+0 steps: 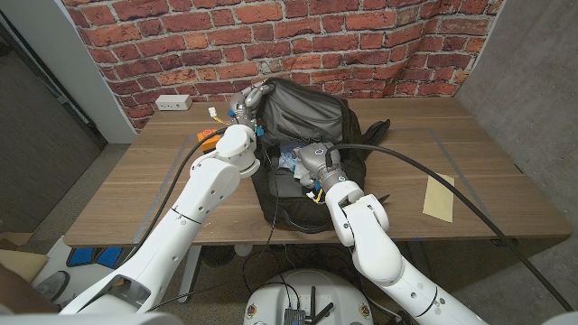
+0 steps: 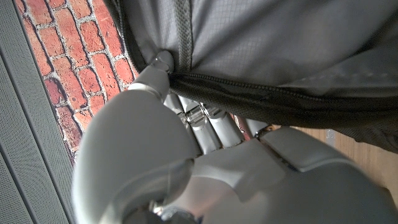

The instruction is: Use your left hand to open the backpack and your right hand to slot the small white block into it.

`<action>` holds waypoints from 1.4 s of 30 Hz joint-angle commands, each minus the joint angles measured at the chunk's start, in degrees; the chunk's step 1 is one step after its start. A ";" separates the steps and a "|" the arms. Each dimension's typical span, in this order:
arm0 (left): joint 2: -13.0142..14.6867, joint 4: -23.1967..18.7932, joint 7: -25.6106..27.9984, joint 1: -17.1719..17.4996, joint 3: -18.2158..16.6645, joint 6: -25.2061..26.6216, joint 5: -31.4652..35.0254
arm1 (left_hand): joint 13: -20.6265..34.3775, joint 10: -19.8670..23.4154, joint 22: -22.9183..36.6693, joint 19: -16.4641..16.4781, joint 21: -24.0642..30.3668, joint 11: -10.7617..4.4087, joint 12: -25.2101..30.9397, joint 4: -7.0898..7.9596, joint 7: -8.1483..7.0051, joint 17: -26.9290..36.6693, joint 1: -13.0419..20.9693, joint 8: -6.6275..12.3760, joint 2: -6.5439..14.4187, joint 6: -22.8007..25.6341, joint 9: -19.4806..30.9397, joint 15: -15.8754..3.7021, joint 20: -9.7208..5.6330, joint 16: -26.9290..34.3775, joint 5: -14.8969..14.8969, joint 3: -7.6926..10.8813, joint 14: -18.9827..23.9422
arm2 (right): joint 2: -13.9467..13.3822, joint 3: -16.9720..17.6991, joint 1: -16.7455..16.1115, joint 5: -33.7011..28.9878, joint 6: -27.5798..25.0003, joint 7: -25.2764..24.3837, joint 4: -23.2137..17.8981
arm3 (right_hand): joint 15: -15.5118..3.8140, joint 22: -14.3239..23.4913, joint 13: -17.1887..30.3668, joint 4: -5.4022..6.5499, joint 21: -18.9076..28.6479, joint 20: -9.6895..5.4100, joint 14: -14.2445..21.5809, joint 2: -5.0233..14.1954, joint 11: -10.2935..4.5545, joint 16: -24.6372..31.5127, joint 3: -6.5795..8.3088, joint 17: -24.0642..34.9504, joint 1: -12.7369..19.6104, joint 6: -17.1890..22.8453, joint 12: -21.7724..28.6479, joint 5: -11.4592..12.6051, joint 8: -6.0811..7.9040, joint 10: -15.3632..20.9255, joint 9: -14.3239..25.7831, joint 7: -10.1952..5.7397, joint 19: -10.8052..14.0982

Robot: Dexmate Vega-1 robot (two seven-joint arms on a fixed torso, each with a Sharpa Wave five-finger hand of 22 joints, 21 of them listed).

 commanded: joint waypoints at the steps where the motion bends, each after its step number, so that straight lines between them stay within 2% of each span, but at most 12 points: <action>1: 0.20 -0.04 -0.01 0.12 0.00 0.02 -0.31 | 0.25 1.54 0.14 0.41 0.24 -1.09 0.22 0.23 0.24 0.06 0.22 0.19 0.66 0.15 0.21 -0.04 -6.89 -0.10 0.33 0.18 0.63 | 0.40 0.75 0.76 0.55 1.04 5.56 -1.29 | -2.62 -0.13 -0.64 0.16 -0.42 1.20 -2.82 -1.08 1.34 -1.66 -0.49 -0.48 -0.48 -3.38 -0.24 -0.08 -2.12 -4.38 -0.04 0.58 -1.98; 6: 0.27 -0.20 0.15 0.14 0.06 0.05 -0.18 | 0.26 1.55 0.14 0.40 0.23 -1.03 0.23 0.24 0.20 0.06 0.22 0.19 0.68 0.16 0.21 -0.04 -6.89 -0.12 0.33 0.19 0.61 | 0.18 1.39 0.54 1.72 1.34 7.16 -2.35 | -1.00 -0.24 -1.35 0.57 -0.63 2.10 -4.82 -1.50 2.31 -2.97 -0.98 -0.95 -1.76 -6.17 -0.24 -0.06 -3.98 -8.06 -0.11 0.99 -3.54; 9: 0.26 -0.24 0.08 0.27 0.07 -0.31 -0.09 | 0.26 1.56 0.14 0.39 0.23 -0.96 0.23 0.25 0.23 0.06 0.22 0.18 0.69 0.12 0.21 -0.04 -6.89 -0.12 0.33 0.19 0.60 | 0.07 1.95 0.74 2.81 1.79 9.66 -3.24 | 0.79 -0.32 -2.16 0.98 -0.77 3.60 -7.68 -1.43 3.06 -4.53 -1.32 -1.36 -3.21 -8.87 -0.20 0.04 -5.84 -11.56 -0.14 1.72 -5.35; 15: 0.16 -0.47 0.41 0.44 0.14 -0.32 0.03 | 0.27 1.56 0.14 0.37 0.22 -0.98 0.23 0.26 0.32 0.06 0.20 0.17 0.72 0.10 0.22 -0.03 -6.89 -0.13 0.34 0.20 0.59 | -0.60 2.56 0.39 3.52 2.17 10.70 -4.48 | 1.68 -0.37 -2.63 1.28 -0.88 4.31 -9.16 -1.30 3.67 -5.30 -1.57 -1.59 -4.22 -10.43 -0.05 0.10 -6.88 -13.09 -0.13 2.09 -6.49; 25: 0.25 -0.68 0.50 0.31 0.22 -0.07 0.17 | 0.27 1.55 0.14 0.33 0.19 -0.99 0.22 0.25 0.25 0.06 0.19 0.19 0.70 0.15 0.23 -0.05 -6.89 -0.13 0.33 0.20 0.57 | -2.03 3.98 -1.66 4.67 2.19 9.33 -7.32 | 2.01 -0.41 -2.96 1.28 -0.70 4.43 -9.88 -1.41 3.68 -5.72 -1.75 -1.81 -4.69 -10.84 -0.09 0.13 -7.27 -14.30 -0.12 2.21 -6.50; 28: 0.17 -0.70 0.58 0.31 0.24 -0.01 0.16 | 0.27 1.62 0.14 0.32 0.19 -1.05 0.25 0.24 0.27 0.08 0.21 0.20 0.69 0.17 0.23 -0.06 -6.89 -0.10 0.33 0.19 0.62 | -3.06 4.55 -3.07 4.70 2.18 6.91 -8.30 | 1.22 -0.43 -3.40 1.18 -0.14 3.97 -8.55 -0.90 3.34 -5.31 -1.58 -2.06 -4.75 -9.18 0.80 0.26 -6.90 -12.70 -0.11 2.12 -5.24; 32: -0.04 -0.62 0.74 0.36 0.32 -0.21 0.30 | 0.27 1.58 0.14 0.31 0.18 -1.18 0.23 0.23 0.27 0.08 0.21 0.18 0.68 0.13 0.23 -0.06 -6.88 -0.10 0.33 0.18 0.61 | -3.54 5.84 -4.39 6.16 2.04 6.18 -9.47 | 0.11 -0.43 -3.92 1.21 0.56 3.32 -6.70 -0.18 3.13 -4.65 -1.45 -2.27 -5.07 -6.79 1.46 0.22 -6.32 -10.75 -0.11 1.97 -3.07; 36: -0.04 -0.65 0.83 0.35 0.41 -0.28 0.58 | 0.28 1.54 0.14 0.31 0.19 -1.14 0.22 0.25 0.29 0.07 0.19 0.18 0.70 0.12 0.23 -0.03 -6.88 -0.12 0.33 0.19 0.59 | -4.23 6.45 -5.52 6.61 2.17 5.12 -10.38 | -0.59 -0.43 -4.08 1.19 0.80 2.89 -6.12 0.09 3.08 -4.44 -1.40 -2.32 -5.14 -6.53 1.54 0.16 -6.35 -10.35 -0.12 2.00 -2.18; 42: -0.03 -0.73 0.89 0.26 0.45 0.10 0.60 | 0.28 1.40 0.14 0.31 0.19 -0.88 0.16 0.27 0.36 0.05 0.17 0.19 0.72 0.17 0.24 -0.02 -6.88 -0.15 0.33 0.20 0.53 | -4.37 7.21 -7.23 6.47 1.80 4.52 -11.65 | -0.93 -0.44 -4.23 1.20 0.70 2.70 -5.82 0.04 3.04 -4.36 -1.52 -2.40 -5.42 -6.12 1.71 0.05 -6.32 -9.69 -0.12 2.07 -2.14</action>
